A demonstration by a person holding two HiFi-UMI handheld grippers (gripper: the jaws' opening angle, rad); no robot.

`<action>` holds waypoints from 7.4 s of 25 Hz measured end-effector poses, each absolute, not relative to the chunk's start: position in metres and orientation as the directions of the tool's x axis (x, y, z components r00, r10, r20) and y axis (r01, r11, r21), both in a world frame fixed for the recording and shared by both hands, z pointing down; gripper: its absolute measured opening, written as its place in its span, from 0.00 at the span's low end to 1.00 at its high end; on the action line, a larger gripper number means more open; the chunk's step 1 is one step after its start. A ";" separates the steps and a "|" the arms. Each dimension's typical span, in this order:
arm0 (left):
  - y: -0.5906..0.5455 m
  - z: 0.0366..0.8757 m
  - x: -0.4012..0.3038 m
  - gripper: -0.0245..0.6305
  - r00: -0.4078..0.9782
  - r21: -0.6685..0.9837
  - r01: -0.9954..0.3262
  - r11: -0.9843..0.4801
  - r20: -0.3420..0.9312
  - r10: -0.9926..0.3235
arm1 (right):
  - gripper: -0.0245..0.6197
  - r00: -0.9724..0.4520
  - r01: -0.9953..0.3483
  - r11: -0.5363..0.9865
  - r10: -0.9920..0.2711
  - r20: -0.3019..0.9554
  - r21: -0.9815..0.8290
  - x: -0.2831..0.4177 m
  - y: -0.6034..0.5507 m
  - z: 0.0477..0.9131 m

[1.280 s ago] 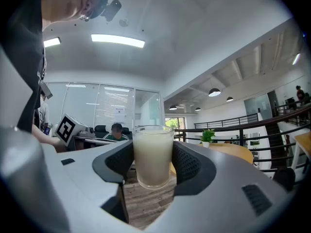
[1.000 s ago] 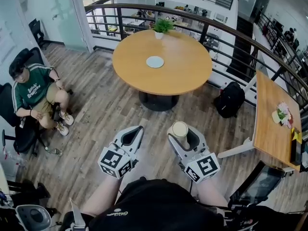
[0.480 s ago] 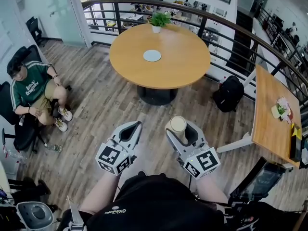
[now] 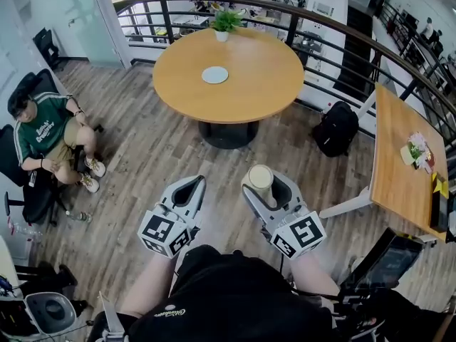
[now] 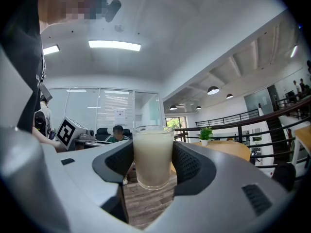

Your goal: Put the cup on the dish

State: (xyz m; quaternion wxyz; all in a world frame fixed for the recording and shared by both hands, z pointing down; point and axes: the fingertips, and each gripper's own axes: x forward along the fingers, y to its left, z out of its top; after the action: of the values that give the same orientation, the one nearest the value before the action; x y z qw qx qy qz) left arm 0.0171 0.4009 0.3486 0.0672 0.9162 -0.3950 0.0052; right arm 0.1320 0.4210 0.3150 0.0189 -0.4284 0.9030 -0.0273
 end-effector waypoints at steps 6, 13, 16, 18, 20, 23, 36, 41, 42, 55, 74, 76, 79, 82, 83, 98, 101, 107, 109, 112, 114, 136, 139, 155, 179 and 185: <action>0.405 0.352 0.033 0.03 0.690 0.121 -0.722 -0.681 0.063 -0.721 | 0.42 -0.638 -0.768 0.638 -0.770 -0.010 -0.059 0.143 0.423 0.318; 0.391 0.351 0.033 0.03 0.677 0.126 -0.734 -0.668 0.050 -0.734 | 0.42 -0.653 -0.757 0.652 -0.758 0.002 -0.055 0.142 0.410 0.320; 0.380 0.355 0.031 0.03 0.676 0.132 -0.734 -0.666 0.048 -0.735 | 0.42 -0.656 -0.754 0.655 -0.755 0.002 -0.052 0.139 0.399 0.322; 0.370 0.356 0.030 0.03 0.677 0.135 -0.733 -0.666 0.048 -0.735 | 0.42 -0.658 -0.753 0.657 -0.753 0.004 -0.051 0.137 0.390 0.322; 0.359 0.356 0.029 0.03 0.677 0.135 -0.733 -0.667 0.048 -0.734 | 0.42 -0.657 -0.753 0.656 -0.753 0.006 -0.049 0.135 0.379 0.323; 0.339 0.352 0.022 0.03 0.679 0.133 -0.731 -0.670 0.036 -0.733 | 0.42 -0.653 -0.757 0.652 -0.757 0.006 -0.045 0.130 0.359 0.321; 0.241 0.333 -0.030 0.03 0.710 0.150 -0.696 -0.702 -0.006 -0.704 | 0.42 -0.626 -0.780 0.626 -0.780 0.019 -0.013 0.071 0.268 0.301; 0.197 0.335 -0.060 0.03 0.717 0.158 -0.688 -0.708 -0.006 -0.697 | 0.42 -0.612 -0.791 0.612 -0.791 0.026 -0.006 0.044 0.226 0.300; 0.189 0.335 -0.066 0.03 0.719 0.158 -0.685 -0.711 -0.005 -0.695 | 0.42 -0.610 -0.792 0.610 -0.792 0.027 -0.006 0.038 0.218 0.300; 0.118 0.348 -0.094 0.03 0.742 0.164 -0.664 -0.730 0.022 -0.670 | 0.42 -0.579 -0.815 0.578 -0.814 0.041 -0.033 0.014 0.147 0.312; -0.038 0.355 -0.049 0.03 0.715 0.165 -0.695 -0.700 0.054 -0.697 | 0.42 -0.609 -0.792 0.606 -0.792 0.032 -0.067 0.060 -0.015 0.321; -0.059 0.353 -0.041 0.03 0.705 0.170 -0.705 -0.689 0.056 -0.707 | 0.42 -0.617 -0.786 0.614 -0.786 0.034 -0.068 0.070 -0.036 0.320; -0.087 0.353 -0.030 0.03 0.692 0.162 -0.718 -0.677 0.063 -0.719 | 0.42 -0.634 -0.773 0.630 -0.773 0.034 -0.074 0.081 -0.067 0.318; -0.112 0.345 -0.019 0.03 0.677 0.154 -0.733 -0.663 0.065 -0.733 | 0.42 -0.657 -0.753 0.653 -0.753 0.034 -0.077 0.088 -0.092 0.314; -0.118 0.342 -0.017 0.03 0.673 0.151 -0.736 -0.660 0.061 -0.737 | 0.42 -0.663 -0.747 0.660 -0.748 0.033 -0.078 0.089 -0.098 0.313; -0.170 0.342 0.004 0.03 0.655 0.165 -0.751 -0.639 0.075 -0.752 | 0.42 -0.697 -0.716 0.693 -0.716 0.032 -0.086 0.101 -0.153 0.309; -0.176 0.342 -0.003 0.03 0.655 0.170 -0.751 -0.638 0.075 -0.752 | 0.42 -0.703 -0.710 0.699 -0.710 0.041 -0.080 0.091 -0.156 0.309; -0.187 0.340 -0.020 0.03 0.667 0.166 -0.741 -0.651 0.065 -0.742 | 0.42 -0.699 -0.715 0.696 -0.713 0.051 -0.061 0.071 -0.161 0.307; -0.191 0.337 -0.025 0.03 0.668 0.161 -0.739 -0.654 0.056 -0.742 | 0.42 -0.698 -0.716 0.696 -0.714 0.052 -0.056 0.066 -0.163 0.307; -0.195 0.337 -0.028 0.03 0.673 0.156 -0.735 -0.659 0.055 -0.738 | 0.42 -0.694 -0.720 0.692 -0.718 0.051 -0.053 0.062 -0.165 0.307; -0.195 0.340 -0.027 0.03 0.679 0.157 -0.731 -0.665 0.060 -0.732 | 0.42 -0.693 -0.721 0.690 -0.719 0.054 -0.054 0.061 -0.166 0.308; -0.206 0.428 -0.038 0.03 0.694 0.303 -0.715 -0.630 0.206 -0.690 | 0.42 -0.669 -0.742 0.652 -0.706 0.232 -0.157 0.045 -0.186 0.388; -0.213 0.448 -0.039 0.03 0.693 0.323 -0.716 -0.619 0.231 -0.682 | 0.42 -0.667 -0.744 0.645 -0.699 0.257 -0.175 0.044 -0.196 0.409; -0.238 0.490 -0.033 0.03 0.725 0.359 -0.687 -0.632 0.282 -0.628 | 0.42 -0.635 -0.768 0.618 -0.701 0.325 -0.167 0.035 -0.255 0.481; -0.247 0.506 -0.041 0.03 0.719 0.362 -0.694 -0.622 0.320 -0.617 | 0.42 -0.460 -0.861 0.506 -0.736 0.497 -0.047 0.046 -0.363 0.607; -0.245 0.505 -0.040 0.03 0.723 0.361 -0.691 -0.627 0.322 -0.611 | 0.42 -0.454 -0.863 0.504 -0.735 0.503 -0.043 0.046 -0.368 0.612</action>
State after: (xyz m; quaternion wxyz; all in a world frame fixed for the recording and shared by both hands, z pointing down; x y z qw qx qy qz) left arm -0.0400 -0.2450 0.5054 0.2348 0.8980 -0.3624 0.0843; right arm 0.0456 -0.3678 0.6116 -0.2160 -0.4756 0.8398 -0.1479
